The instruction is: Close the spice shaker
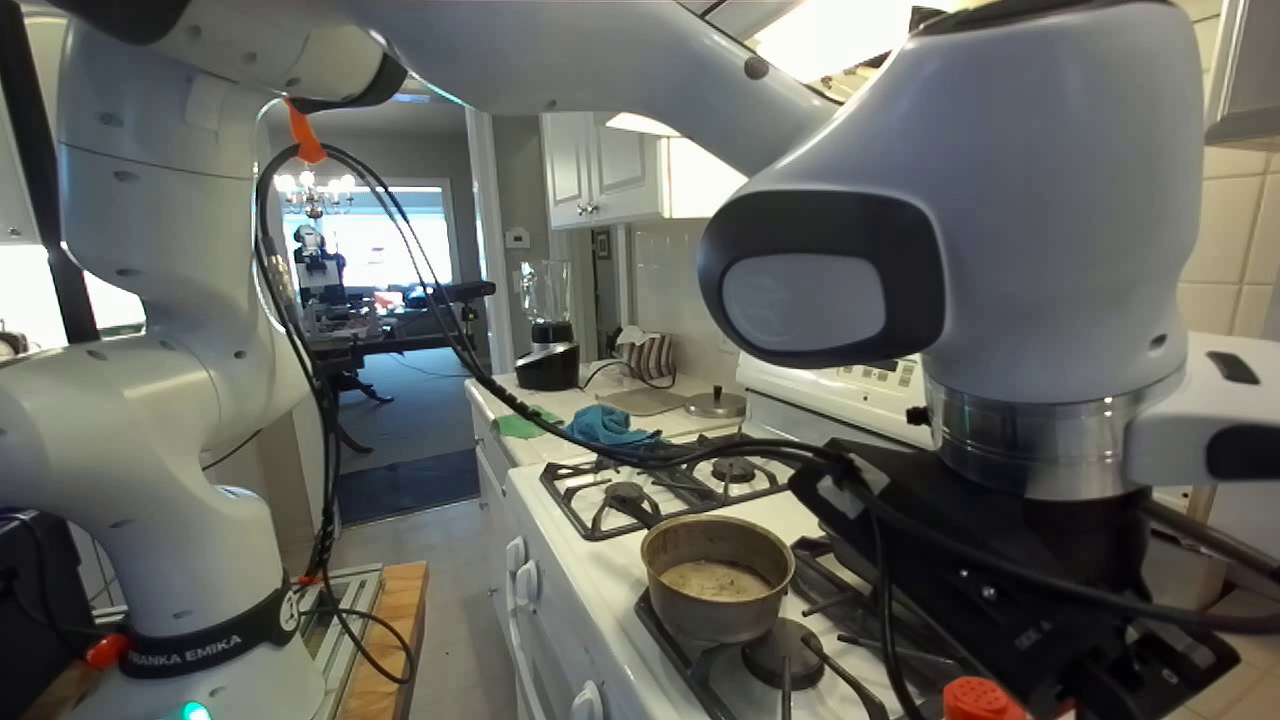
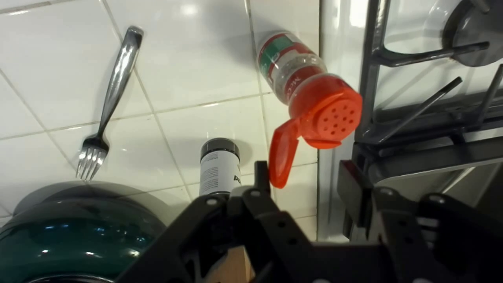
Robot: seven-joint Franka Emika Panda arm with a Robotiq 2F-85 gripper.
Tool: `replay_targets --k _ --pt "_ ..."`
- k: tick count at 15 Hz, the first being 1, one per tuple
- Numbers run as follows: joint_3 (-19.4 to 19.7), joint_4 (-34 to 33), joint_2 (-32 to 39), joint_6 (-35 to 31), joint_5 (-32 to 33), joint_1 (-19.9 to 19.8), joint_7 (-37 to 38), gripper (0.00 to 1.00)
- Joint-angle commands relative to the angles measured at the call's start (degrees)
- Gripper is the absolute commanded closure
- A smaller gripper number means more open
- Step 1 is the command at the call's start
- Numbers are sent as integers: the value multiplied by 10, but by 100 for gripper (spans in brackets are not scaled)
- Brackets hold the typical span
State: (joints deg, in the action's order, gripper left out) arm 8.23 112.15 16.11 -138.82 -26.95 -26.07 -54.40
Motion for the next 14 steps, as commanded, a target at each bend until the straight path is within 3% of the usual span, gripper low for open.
replay_targets --k 1,10,12,14 --pt "7 -7 0 13 7 3 6 51" --pt "11 -7 -1 13 14 4 10 52" --pt "12 -8 -1 12 16 5 12 71" --pt "14 -8 0 12 19 5 14 77"
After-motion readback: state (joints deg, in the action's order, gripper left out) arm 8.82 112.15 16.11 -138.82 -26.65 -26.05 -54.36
